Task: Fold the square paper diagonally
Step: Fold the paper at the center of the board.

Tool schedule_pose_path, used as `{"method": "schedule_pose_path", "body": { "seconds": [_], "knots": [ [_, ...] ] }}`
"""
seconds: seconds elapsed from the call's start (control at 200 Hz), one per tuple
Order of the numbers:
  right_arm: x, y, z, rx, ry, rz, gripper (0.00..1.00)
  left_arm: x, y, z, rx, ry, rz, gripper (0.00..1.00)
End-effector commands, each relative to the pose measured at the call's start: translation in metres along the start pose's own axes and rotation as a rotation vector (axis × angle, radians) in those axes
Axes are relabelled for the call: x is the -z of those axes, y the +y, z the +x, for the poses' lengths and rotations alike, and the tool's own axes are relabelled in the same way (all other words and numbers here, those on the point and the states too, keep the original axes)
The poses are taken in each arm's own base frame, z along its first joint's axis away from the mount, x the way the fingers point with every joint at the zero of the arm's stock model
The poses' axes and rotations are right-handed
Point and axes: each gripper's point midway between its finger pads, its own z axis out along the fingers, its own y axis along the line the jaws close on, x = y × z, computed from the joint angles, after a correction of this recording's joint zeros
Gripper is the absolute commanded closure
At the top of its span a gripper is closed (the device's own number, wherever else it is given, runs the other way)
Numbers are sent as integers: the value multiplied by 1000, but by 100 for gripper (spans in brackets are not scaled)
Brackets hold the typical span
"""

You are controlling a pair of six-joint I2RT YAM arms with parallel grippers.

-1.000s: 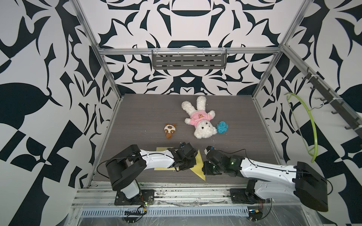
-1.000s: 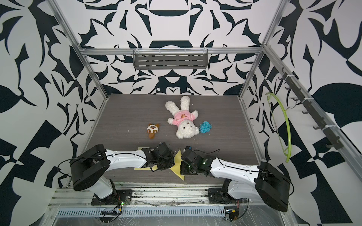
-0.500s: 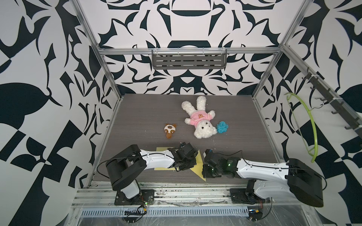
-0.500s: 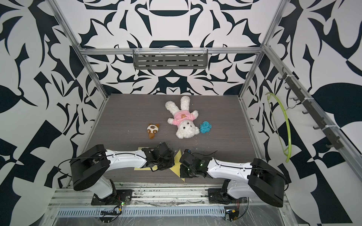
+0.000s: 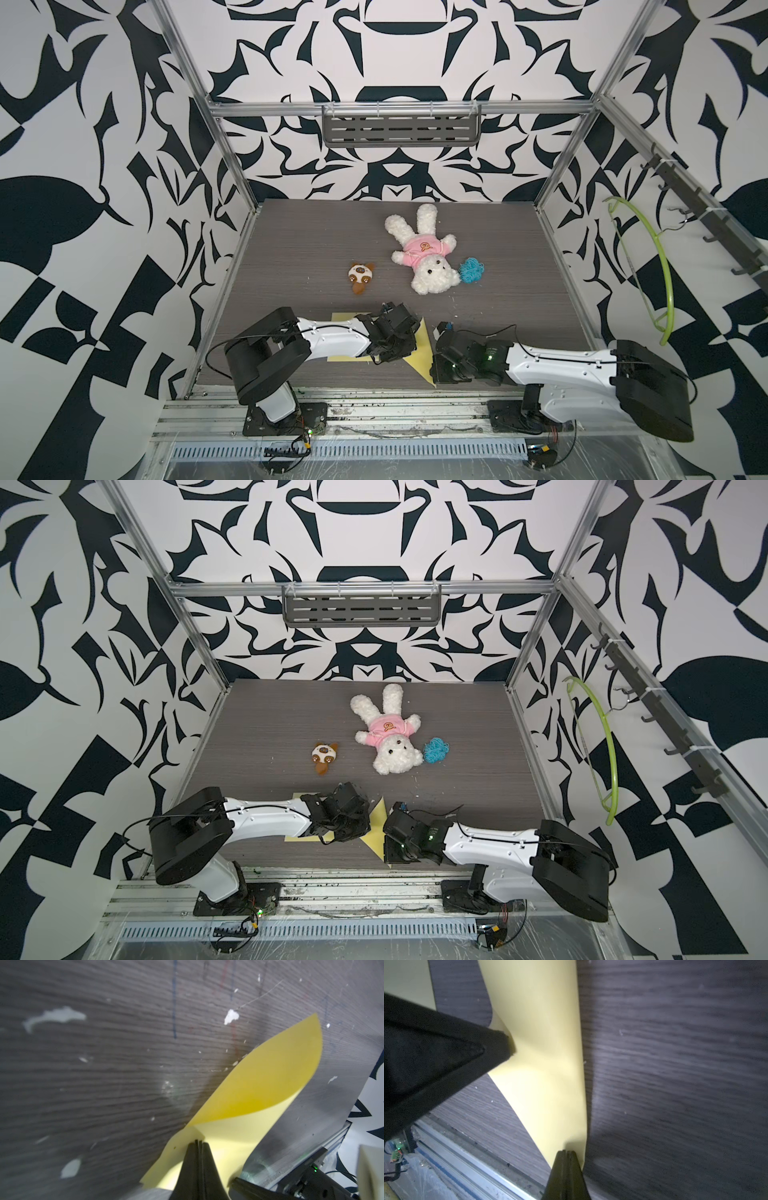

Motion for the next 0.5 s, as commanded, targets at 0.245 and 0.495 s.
{"method": "schedule_pose_path", "body": {
  "seconds": [0.245, 0.495],
  "knots": [
    [-1, -34, 27, -5, 60, 115, 97, -15, 82, 23, 16, 69, -289, 100],
    [4, -40, 33, -17, 58, 113, 97, -16, 85, 24, 18, 72, -296, 100]
  ]
}}
